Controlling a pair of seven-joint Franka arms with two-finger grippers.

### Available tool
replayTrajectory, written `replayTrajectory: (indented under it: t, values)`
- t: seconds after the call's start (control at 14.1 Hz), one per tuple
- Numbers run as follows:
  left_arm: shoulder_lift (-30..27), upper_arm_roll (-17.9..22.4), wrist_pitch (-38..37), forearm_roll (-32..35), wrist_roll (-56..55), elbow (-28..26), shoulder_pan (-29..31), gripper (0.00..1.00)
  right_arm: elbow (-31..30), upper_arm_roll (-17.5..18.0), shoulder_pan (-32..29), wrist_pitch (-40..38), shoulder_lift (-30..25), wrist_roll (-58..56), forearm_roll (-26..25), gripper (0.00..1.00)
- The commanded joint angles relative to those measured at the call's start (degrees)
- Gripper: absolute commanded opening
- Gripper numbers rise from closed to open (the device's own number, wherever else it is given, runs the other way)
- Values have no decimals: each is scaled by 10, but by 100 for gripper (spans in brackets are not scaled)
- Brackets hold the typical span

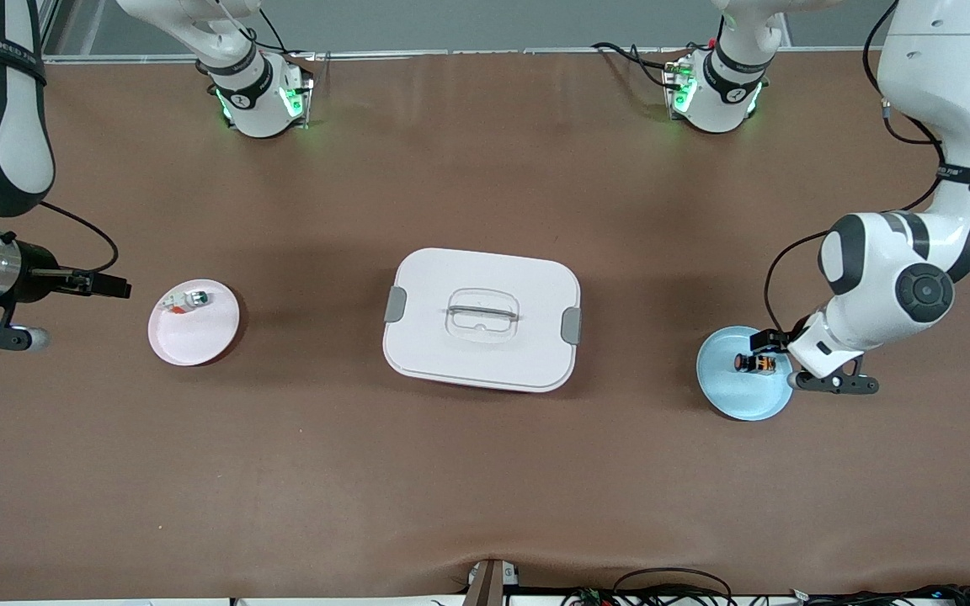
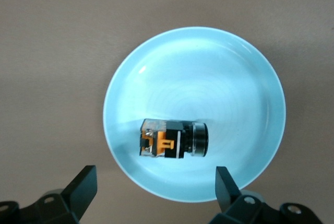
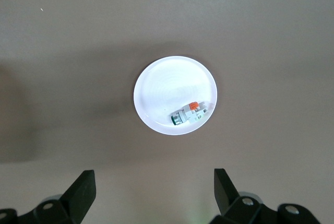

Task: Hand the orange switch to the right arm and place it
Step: 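Lower the left gripper over the orange-button switch on the blue plate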

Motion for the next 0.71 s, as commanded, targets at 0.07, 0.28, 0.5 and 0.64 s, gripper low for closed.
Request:
replayTrajectory:
  t: [0.07, 0.28, 0.5, 0.64]
  values:
    - [19, 0, 6, 44, 10, 13, -4, 100, 7, 8, -13, -7, 4, -2, 14, 100]
    - [35, -1, 13, 55, 10, 20, -5, 100, -12, 8, -16, -10, 4, -2, 15, 100]
    - [54, -2, 23, 54, 10, 31, -11, 100, -17, 8, -13, -10, 3, -2, 15, 100]
    - [61, -2, 23, 54, 9, 35, -11, 100, -18, 8, -8, -12, -1, 1, 14, 100]
